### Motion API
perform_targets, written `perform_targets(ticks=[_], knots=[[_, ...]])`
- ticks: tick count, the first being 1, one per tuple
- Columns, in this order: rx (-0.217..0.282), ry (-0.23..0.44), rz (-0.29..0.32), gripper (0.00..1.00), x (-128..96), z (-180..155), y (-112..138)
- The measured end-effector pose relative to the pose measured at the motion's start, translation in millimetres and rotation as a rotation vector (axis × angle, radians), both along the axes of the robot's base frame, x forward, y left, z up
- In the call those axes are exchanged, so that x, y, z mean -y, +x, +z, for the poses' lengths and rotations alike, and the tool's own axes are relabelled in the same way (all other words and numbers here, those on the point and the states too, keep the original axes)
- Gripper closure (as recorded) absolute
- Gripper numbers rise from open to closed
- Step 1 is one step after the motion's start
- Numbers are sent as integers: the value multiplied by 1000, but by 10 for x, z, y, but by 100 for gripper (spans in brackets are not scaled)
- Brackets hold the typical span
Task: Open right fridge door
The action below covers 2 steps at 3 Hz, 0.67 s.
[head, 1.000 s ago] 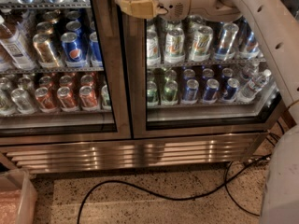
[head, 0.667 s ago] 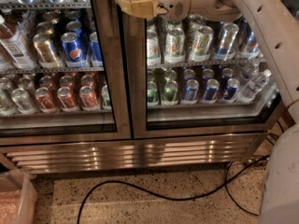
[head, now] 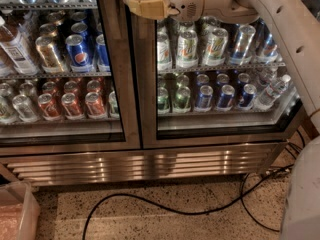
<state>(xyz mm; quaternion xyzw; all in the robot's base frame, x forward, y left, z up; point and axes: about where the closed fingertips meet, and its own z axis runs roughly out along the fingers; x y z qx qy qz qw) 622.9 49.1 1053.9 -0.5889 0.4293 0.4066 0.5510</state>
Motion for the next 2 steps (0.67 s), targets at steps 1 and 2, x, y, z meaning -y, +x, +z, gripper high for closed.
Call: perform_targets(ticks=[1,2], knots=[[0,0,0,100,0,2,11],[0,-18,0,100,-22,33,-2]])
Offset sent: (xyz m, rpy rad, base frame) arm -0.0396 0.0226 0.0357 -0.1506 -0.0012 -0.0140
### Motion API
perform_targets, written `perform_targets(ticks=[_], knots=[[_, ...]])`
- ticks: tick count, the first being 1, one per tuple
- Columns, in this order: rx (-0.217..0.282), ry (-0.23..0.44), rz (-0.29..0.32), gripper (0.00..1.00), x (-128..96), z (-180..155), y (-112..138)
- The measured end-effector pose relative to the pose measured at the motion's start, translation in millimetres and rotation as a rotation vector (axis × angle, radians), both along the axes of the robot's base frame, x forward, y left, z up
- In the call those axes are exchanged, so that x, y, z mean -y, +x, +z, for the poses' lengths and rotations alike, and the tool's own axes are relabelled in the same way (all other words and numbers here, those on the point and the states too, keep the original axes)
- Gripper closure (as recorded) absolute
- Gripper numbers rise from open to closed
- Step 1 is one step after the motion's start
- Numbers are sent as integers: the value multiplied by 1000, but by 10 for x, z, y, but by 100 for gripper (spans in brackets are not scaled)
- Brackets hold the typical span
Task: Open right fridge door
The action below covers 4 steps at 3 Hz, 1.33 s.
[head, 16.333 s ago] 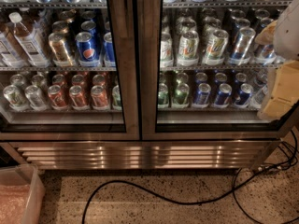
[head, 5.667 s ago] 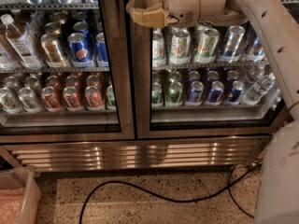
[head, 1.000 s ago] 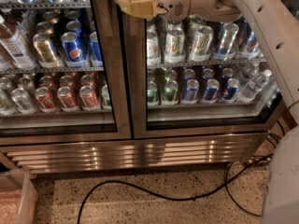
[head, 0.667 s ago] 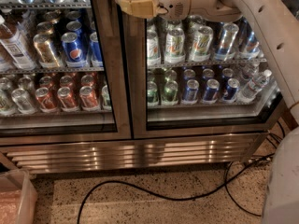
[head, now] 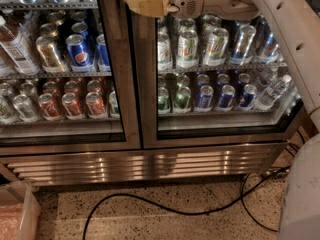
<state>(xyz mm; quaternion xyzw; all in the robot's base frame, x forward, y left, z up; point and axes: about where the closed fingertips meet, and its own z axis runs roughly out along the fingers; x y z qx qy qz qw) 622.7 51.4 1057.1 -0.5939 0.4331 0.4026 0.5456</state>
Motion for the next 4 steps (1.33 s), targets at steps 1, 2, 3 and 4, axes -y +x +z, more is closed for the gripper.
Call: perform_targets(ticks=[1,2,3,4], knots=[[6,-6,-18,100,22,41,4],[16,-12,-36,100,36,77,9],[29,-19,-54,100,49,115,13],[55,-25,-70,100,63,155,16]])
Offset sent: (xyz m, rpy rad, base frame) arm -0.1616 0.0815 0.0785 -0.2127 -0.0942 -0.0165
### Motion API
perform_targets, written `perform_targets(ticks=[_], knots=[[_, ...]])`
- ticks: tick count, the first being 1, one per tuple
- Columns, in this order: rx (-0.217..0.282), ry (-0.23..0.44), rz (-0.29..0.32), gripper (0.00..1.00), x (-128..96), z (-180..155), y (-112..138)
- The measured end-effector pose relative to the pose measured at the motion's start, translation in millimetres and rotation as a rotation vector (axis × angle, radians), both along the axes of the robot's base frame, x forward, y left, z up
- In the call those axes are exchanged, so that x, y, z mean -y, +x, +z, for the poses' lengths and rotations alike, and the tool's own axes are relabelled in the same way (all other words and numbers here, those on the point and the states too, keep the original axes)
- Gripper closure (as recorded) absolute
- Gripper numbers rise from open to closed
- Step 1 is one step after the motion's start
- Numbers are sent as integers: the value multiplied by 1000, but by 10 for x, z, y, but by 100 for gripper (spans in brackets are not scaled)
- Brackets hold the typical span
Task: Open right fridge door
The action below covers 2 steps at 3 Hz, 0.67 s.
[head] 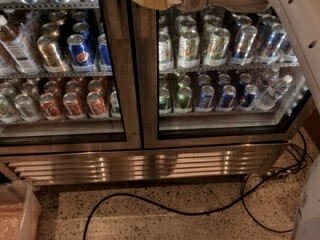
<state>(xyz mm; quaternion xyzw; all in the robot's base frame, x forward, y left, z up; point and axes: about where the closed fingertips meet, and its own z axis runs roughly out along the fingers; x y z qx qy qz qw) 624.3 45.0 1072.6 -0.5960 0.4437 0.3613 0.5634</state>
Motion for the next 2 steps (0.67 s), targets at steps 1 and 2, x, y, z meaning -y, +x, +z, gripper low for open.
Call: perform_targets(ticks=[1,2], knots=[[2,-3,1,100,-23,11,-12],[2,-3,1,100,-15,11,10]])
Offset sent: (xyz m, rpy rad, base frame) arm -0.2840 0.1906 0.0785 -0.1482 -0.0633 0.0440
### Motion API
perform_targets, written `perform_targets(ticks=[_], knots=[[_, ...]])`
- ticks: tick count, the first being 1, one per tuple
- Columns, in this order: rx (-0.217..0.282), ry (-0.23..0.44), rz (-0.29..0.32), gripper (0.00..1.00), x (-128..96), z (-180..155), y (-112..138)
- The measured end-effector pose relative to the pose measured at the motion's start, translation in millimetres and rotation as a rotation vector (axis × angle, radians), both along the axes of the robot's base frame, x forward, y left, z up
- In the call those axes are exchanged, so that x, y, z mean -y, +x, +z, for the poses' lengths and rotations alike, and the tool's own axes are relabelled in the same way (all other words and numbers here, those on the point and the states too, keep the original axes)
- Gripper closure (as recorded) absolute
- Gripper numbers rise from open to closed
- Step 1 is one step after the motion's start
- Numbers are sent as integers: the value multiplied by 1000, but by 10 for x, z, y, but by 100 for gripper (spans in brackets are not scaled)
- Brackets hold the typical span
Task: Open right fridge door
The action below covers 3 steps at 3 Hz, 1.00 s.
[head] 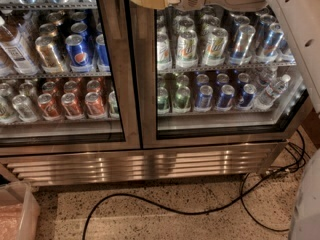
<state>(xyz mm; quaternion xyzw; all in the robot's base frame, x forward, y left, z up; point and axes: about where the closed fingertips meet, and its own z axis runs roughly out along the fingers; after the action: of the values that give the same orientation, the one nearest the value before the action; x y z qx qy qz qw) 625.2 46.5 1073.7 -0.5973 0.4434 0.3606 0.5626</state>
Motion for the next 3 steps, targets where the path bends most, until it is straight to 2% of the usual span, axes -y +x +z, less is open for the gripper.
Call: perform_targets(ticks=[3], knots=[[0,-8,3,100,-32,25,5]])
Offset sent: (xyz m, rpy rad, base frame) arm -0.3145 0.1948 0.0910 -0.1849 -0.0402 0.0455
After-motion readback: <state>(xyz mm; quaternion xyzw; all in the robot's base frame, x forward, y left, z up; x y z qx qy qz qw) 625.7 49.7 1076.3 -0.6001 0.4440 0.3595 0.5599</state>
